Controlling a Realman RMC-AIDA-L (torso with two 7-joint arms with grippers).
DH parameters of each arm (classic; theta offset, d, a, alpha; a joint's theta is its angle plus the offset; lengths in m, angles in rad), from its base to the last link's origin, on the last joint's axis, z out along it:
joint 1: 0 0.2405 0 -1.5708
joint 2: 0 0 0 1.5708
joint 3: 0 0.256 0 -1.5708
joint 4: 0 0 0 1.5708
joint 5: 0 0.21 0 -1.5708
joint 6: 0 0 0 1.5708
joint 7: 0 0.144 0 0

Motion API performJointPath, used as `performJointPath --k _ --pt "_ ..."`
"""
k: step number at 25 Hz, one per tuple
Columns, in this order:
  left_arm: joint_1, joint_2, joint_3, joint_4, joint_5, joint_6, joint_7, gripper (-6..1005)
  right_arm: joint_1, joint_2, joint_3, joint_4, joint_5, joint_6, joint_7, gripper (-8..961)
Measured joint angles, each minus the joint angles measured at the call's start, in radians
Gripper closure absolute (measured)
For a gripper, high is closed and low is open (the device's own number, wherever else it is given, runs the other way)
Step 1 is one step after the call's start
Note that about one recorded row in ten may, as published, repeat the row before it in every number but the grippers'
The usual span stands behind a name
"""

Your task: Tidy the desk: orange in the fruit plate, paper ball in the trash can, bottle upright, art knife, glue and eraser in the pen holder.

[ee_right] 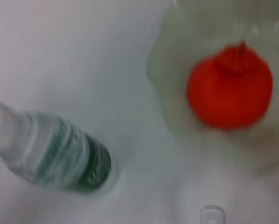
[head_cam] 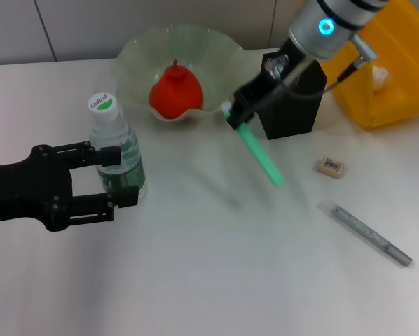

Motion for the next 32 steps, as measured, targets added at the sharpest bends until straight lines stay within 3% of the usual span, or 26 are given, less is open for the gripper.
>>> performJointPath --k 7,15,24,32 --pt "0.009 0.000 -0.016 -0.013 -0.025 0.005 0.004 257 0.007 0.002 -0.001 0.070 0.161 -0.003 -0.097 769" --pt "0.009 0.001 -0.019 -0.026 -0.026 0.007 0.009 258 0.005 0.006 -0.001 0.153 0.226 -0.014 -0.161 769" --pt "0.012 -0.001 -0.018 -0.038 -0.027 0.009 0.009 257 -0.049 0.006 -0.001 0.385 0.408 -0.200 -0.241 769" --pt "0.013 -0.002 -0.018 -0.041 -0.035 0.009 0.008 257 -0.113 0.008 -0.001 0.504 0.501 -0.232 -0.317 769"
